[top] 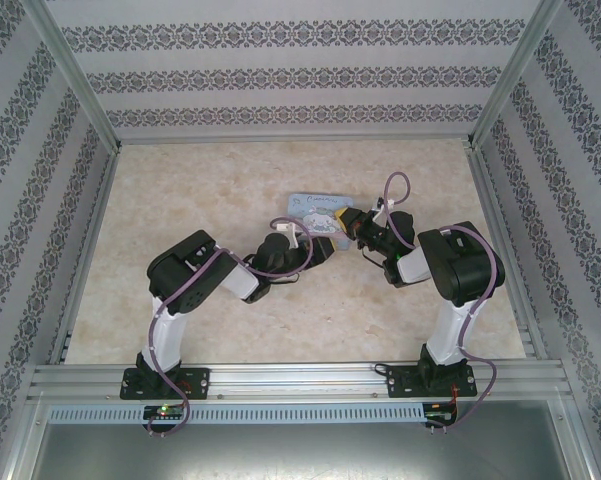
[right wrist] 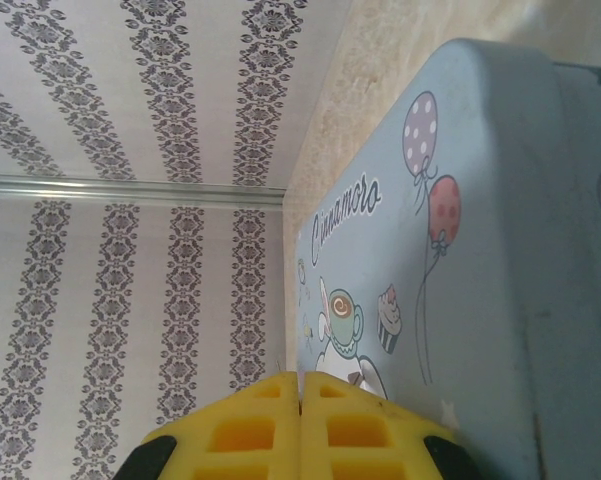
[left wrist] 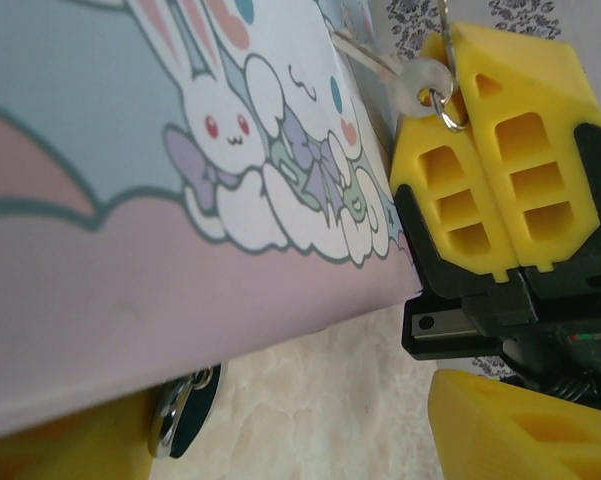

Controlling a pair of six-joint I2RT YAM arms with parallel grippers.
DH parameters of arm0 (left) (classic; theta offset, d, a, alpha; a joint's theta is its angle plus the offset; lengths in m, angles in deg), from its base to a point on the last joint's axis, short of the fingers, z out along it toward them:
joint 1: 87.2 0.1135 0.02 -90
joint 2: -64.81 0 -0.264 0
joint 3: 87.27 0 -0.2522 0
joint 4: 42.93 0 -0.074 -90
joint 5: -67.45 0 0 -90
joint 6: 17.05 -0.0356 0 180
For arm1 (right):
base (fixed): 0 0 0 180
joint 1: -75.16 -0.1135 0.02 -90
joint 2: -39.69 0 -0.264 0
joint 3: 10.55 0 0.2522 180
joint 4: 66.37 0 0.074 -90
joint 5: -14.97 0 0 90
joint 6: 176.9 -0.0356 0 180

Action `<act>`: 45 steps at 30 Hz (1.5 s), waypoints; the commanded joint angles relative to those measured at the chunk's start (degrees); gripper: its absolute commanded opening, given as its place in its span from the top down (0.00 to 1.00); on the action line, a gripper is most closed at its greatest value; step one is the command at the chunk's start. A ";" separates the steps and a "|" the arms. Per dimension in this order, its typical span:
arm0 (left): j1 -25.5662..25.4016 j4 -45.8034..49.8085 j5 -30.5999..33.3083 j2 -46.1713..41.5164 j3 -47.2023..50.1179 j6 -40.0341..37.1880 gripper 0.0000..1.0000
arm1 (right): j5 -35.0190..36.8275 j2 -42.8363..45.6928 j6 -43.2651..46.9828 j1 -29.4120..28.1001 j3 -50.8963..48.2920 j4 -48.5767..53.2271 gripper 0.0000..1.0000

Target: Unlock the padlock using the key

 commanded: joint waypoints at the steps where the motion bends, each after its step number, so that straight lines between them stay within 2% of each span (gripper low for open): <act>1: -2.24 -0.62 1.01 1.32 -0.44 1.82 0.31 | -0.23 -1.07 -0.07 0.59 -0.72 -2.99 1.00; 7: -2.91 1.66 3.96 0.81 0.57 2.42 0.36 | -0.31 -1.41 -0.35 0.73 -0.52 -3.38 1.00; 18: -3.01 7.98 7.34 0.26 0.67 3.17 0.51 | -0.16 -1.95 -0.65 0.91 -0.87 -4.24 1.00; 31: -3.00 9.69 9.10 1.49 0.42 4.87 0.56 | -0.31 -2.52 -0.96 1.13 -1.05 -5.09 1.00; 36: -3.00 14.13 9.96 1.25 -0.28 6.14 0.56 | -0.31 -2.56 -1.18 1.25 -1.05 -5.28 1.00; 40: -3.00 17.69 10.67 1.05 -0.77 7.24 0.63 | -0.28 -2.82 -1.34 1.28 -1.05 -5.64 1.00; 45: -3.00 18.08 10.95 1.05 -0.38 7.83 0.65 | -0.31 -2.91 -1.44 1.28 -1.14 -5.96 1.00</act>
